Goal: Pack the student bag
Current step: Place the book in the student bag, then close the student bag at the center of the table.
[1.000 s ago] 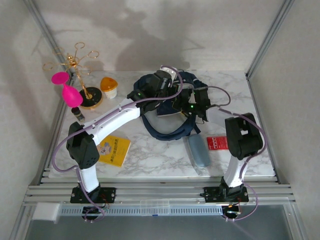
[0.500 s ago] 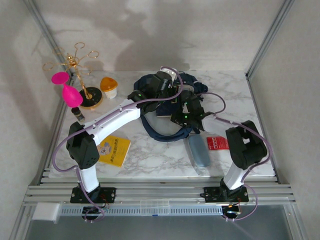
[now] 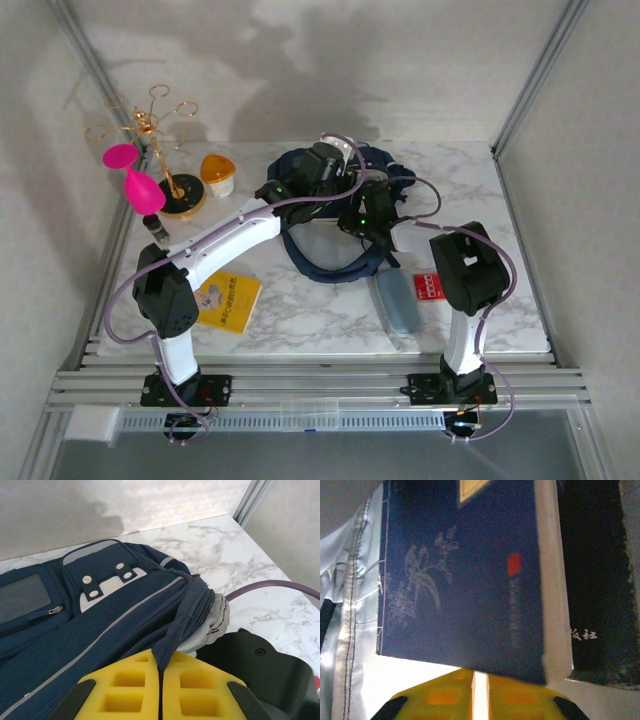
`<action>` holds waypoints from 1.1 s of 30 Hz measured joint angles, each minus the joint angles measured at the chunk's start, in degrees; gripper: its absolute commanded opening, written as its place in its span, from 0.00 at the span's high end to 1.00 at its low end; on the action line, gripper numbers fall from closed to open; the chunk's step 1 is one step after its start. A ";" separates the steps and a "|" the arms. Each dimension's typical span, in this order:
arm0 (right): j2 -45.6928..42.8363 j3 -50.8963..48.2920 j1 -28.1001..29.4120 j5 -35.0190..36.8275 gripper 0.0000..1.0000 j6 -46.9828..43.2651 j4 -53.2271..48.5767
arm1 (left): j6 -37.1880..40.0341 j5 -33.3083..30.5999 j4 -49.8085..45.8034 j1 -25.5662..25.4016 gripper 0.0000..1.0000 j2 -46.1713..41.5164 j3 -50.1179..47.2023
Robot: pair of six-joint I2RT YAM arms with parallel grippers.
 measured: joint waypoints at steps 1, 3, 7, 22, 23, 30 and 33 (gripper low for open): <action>-1.38 -1.38 0.00 -0.07 0.80 -0.44 0.20 | -0.17 -0.04 -0.02 0.00 1.00 0.00 0.00; -5.09 -4.42 0.00 -0.44 0.77 -1.22 -0.52 | -0.55 -0.07 -0.02 0.00 1.00 0.00 -0.07; -15.41 -9.51 -0.02 -1.36 0.71 -3.56 -3.87 | -1.51 -0.09 -0.09 0.00 1.00 0.00 -0.55; -39.26 -9.86 -3.30 1.95 0.54 -10.88 -24.33 | -9.73 6.03 2.12 0.00 0.53 -5.40 -13.86; -39.41 -9.01 -3.28 1.95 0.53 -11.41 -25.16 | -10.49 6.47 2.64 0.07 0.52 -6.73 -15.28; -36.94 -3.76 -2.40 0.31 0.48 -13.27 -28.83 | -18.12 7.28 5.97 2.64 0.38 -25.24 -31.50; -33.51 -2.43 0.33 -0.70 0.47 -13.11 -29.31 | -22.80 4.94 4.46 6.91 0.31 -34.25 -38.95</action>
